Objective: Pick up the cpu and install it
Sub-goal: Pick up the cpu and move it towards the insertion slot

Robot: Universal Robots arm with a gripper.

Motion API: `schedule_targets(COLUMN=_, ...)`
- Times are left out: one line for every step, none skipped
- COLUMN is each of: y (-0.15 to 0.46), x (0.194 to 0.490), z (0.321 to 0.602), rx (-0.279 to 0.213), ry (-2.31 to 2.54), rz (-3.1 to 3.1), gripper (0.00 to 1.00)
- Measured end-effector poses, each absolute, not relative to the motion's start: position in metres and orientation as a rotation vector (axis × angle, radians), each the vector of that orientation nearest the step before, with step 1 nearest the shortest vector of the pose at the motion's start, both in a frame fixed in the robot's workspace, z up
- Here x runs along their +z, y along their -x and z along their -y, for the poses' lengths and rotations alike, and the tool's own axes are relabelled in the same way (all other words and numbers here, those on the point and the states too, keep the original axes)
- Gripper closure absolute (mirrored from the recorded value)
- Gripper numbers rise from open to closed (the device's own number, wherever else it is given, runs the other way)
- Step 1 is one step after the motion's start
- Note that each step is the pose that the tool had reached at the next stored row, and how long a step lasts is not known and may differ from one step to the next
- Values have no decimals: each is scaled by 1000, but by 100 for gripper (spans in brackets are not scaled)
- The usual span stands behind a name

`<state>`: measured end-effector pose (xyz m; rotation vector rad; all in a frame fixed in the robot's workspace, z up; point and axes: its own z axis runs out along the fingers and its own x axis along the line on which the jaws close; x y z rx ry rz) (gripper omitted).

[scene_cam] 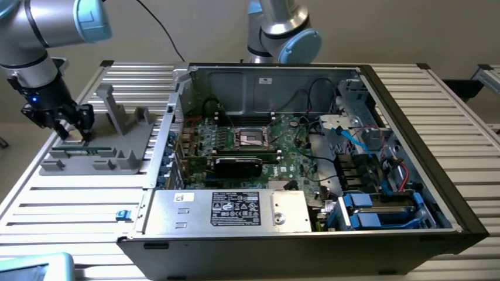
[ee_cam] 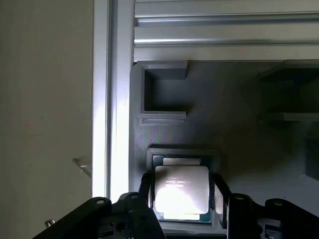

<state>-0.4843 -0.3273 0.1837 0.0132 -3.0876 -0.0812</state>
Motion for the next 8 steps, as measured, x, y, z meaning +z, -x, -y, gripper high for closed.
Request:
schedule_targets(y=484, x=184, z=327, rx=-81, ry=-13, rz=3088, gripper=44)
schedule_targets(y=484, x=184, z=327, rx=-81, ry=-13, rz=3088, gripper=44)
schedule_targets(y=484, x=184, z=327, rx=-81, ry=-13, rz=3088, gripper=44)
schedule_targets(y=484, x=186, z=327, rx=-81, ry=-13, rz=3088, gripper=44)
schedule_targets(y=484, x=189, z=327, rx=-81, ry=-13, rz=3088, gripper=44)
schedule_targets(y=484, x=193, z=327, rx=-81, ry=-13, rz=3088, gripper=44)
schedule_targets(y=484, x=198, z=327, rx=-81, ry=-13, rz=3088, gripper=44)
schedule_targets(y=484, x=202, z=327, rx=-81, ry=-13, rz=3088, gripper=44)
